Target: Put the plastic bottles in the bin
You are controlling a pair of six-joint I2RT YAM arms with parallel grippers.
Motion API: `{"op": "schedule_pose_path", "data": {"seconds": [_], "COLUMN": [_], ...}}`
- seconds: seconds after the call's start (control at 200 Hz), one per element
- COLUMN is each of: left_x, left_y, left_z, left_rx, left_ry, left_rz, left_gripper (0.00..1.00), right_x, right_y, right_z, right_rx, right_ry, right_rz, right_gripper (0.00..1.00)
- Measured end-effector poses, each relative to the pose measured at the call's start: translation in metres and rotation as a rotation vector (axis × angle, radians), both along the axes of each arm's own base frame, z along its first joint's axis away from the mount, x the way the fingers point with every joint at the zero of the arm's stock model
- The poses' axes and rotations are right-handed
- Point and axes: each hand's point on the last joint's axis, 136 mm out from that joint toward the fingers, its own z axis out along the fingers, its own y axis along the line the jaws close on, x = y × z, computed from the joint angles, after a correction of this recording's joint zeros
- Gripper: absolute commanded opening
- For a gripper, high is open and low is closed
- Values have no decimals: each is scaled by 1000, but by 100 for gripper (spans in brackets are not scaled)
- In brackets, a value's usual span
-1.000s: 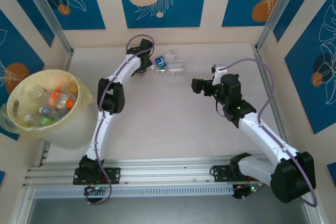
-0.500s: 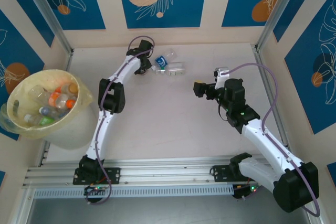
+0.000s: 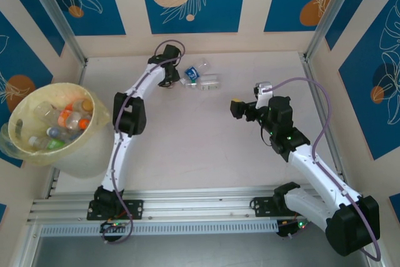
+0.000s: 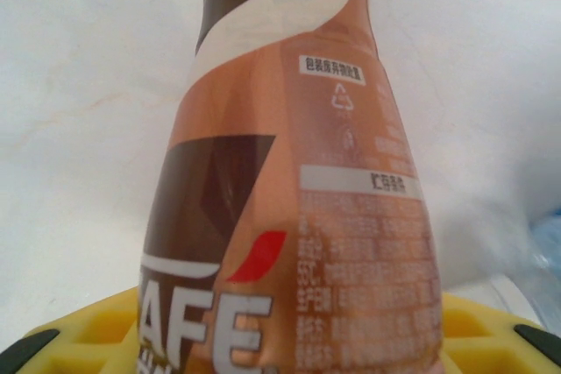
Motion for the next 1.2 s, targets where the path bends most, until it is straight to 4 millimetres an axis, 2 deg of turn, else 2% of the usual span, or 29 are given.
{"op": "schedule_pose_path", "data": {"seconds": [0.11,0.255,0.38,0.505,0.615,0.66,0.845,0.945,1.08,1.2], "left_x": [-8,-26,-51,-89,-125,-139,-201,-236,-285,-326], "left_y": [-2,-11,-21,-38,-36,-25,43,82,141,202], "left_z": [30,91,164,247,301,314,355,369,368,351], "left_rx": [-13,-34,-46,-67,-73,-60,50,121,191,246], "left_ry": [-24,-90,-201,-346,-444,-468,-535,-556,-543,-492], "left_rz": [-47,-132,-210,-300,-339,-330,-198,-107,44,223], "left_gripper": [43,41,41,41,41,41,41,41,39,39], "right_x": [0,4,13,21,27,30,45,52,60,66], "right_y": [-1,-4,-2,5,12,14,25,30,37,43], "right_z": [-5,-8,-12,-30,-40,-40,-35,-33,-35,-36], "right_rx": [1,9,22,28,35,39,56,69,90,102], "right_ry": [3,-2,0,46,81,84,87,85,101,116], "right_rz": [-1,-4,4,26,48,57,88,100,117,136], "right_gripper": [99,99,99,99,99,99,99,99,100,100]}}
